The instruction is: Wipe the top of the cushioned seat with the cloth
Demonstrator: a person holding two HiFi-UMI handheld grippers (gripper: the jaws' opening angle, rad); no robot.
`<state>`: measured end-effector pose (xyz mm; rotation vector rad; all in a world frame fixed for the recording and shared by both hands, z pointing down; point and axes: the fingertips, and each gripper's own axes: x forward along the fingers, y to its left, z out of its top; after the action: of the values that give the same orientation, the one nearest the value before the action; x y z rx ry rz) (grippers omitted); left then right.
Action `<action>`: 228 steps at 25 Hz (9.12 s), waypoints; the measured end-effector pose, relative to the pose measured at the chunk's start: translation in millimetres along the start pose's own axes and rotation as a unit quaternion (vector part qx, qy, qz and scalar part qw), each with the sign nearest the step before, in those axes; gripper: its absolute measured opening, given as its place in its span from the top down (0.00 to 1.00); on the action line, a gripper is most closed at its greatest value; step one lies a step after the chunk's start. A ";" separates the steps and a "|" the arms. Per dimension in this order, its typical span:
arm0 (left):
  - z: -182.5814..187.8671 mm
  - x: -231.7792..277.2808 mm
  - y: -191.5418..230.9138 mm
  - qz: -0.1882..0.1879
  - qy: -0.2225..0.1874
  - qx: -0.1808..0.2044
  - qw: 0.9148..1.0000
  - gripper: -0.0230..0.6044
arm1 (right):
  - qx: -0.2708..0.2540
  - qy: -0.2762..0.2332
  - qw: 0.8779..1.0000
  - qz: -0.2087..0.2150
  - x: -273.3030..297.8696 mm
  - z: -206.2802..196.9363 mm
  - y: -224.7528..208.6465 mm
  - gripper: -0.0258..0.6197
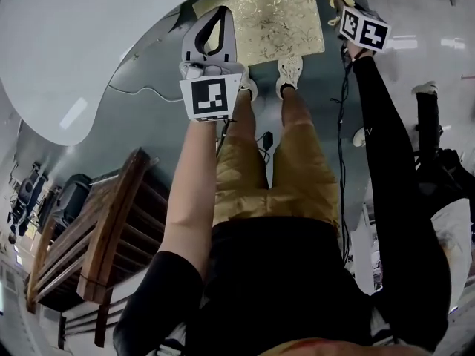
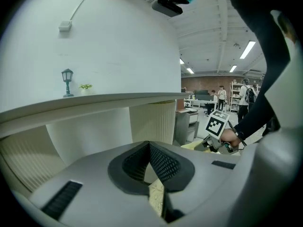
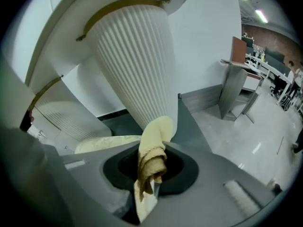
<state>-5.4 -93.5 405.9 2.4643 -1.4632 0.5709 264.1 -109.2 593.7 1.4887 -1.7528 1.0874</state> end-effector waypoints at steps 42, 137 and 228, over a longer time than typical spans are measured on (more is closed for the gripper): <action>-40.2 -31.7 8.0 0.008 0.027 -0.019 0.999 0.96 | 0.010 0.114 0.993 0.032 43.9 -68.2 84.6 0.87; -81.5 -105.5 17.5 0.027 0.030 -0.022 0.999 0.96 | 0.032 0.030 0.998 0.039 -46.9 -94.4 82.4 0.87; -116.0 -258.4 34.2 0.086 0.001 -0.053 0.995 0.96 | -0.103 0.116 0.967 0.202 -26.4 -246.5 339.4 0.87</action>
<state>-171.5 138.4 397.7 2.2715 -1.6707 0.5119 -79.3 131.5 622.1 0.8599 -1.9754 1.1772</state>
